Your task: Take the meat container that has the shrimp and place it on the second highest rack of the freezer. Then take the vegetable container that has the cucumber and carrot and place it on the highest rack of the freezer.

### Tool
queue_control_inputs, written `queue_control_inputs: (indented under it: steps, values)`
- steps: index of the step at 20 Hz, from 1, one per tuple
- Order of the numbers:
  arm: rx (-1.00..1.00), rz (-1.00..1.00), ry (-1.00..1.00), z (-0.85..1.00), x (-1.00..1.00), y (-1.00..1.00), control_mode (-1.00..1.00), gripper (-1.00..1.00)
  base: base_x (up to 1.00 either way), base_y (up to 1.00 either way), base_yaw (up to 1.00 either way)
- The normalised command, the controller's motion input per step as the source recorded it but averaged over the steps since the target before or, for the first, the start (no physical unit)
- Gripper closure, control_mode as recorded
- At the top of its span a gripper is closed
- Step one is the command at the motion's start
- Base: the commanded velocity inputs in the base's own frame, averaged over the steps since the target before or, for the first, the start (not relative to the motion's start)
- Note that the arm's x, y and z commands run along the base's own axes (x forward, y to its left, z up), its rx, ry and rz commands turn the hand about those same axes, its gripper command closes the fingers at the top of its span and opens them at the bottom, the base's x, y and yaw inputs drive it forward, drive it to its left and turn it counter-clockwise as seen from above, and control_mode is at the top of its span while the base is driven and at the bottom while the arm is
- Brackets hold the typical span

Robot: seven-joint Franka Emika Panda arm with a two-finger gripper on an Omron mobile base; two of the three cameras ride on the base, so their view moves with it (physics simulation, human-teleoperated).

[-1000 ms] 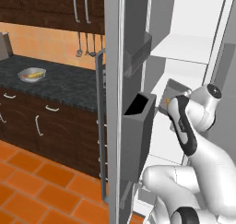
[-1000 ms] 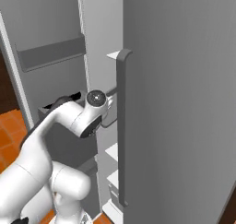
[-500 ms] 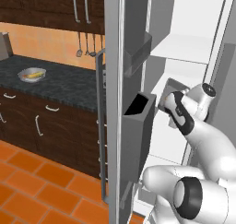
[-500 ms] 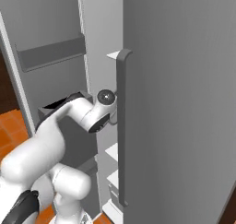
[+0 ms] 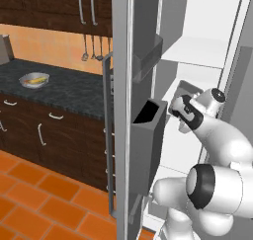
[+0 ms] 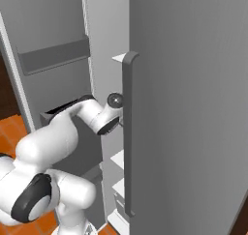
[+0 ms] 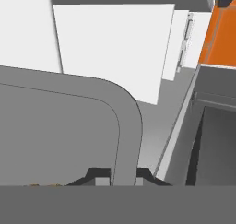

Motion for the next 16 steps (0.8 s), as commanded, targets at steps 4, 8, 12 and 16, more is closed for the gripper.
queue_control_inputs:
  steps: [4, 8, 12, 16]
  values:
    - [0.0, 0.0, 0.01, 0.0, 0.43, -0.28, -1.0, 1.0, 0.0, 0.0, 0.0]
    - [0.0, 0.0, 0.07, 0.0, 0.41, -0.19, -1.0, 1.0, 0.0, 0.0, 0.0]
    - [-0.04, 0.0, 0.07, -0.05, 0.29, -0.12, -1.0, 1.0, 0.0, 0.0, 0.0]
    - [-0.09, 0.0, 0.01, -0.18, 0.17, -0.06, -1.0, 1.0, 0.0, 0.0, 0.0]
